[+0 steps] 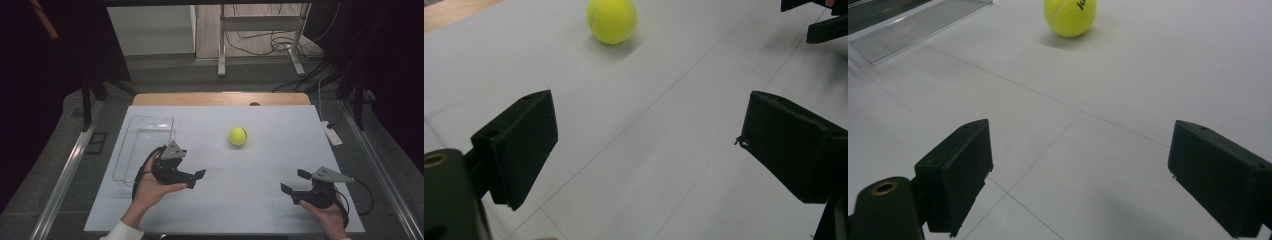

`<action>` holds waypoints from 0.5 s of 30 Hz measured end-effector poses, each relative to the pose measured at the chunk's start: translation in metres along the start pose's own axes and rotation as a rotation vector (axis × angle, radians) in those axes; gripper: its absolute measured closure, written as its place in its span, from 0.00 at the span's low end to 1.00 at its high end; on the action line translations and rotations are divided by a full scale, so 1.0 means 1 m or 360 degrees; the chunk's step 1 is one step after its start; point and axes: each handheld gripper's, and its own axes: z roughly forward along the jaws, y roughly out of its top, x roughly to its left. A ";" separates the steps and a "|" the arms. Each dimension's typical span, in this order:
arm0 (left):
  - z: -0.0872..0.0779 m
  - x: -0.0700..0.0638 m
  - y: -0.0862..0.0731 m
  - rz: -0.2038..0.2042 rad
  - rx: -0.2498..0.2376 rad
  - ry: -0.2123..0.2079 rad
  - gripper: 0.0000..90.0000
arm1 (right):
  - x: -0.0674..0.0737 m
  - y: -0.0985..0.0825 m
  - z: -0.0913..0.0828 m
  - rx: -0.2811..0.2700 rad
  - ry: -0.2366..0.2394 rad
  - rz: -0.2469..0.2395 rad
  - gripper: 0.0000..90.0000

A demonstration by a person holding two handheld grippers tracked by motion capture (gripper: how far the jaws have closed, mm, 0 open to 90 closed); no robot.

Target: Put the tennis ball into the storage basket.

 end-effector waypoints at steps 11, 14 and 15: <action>0.007 -0.002 0.004 0.0011 0.0020 -0.0015 0.10 | 0.000 0.000 0.000 0.0003 -0.0001 -0.0003 0.12; 0.008 -0.002 0.005 0.0011 0.0020 -0.0018 0.10 | 0.000 0.000 0.000 0.0009 -0.0006 -0.0004 0.12; 0.009 -0.002 0.006 0.0013 0.0025 -0.0018 0.10 | 0.000 0.000 0.000 0.0009 -0.0006 -0.0004 0.12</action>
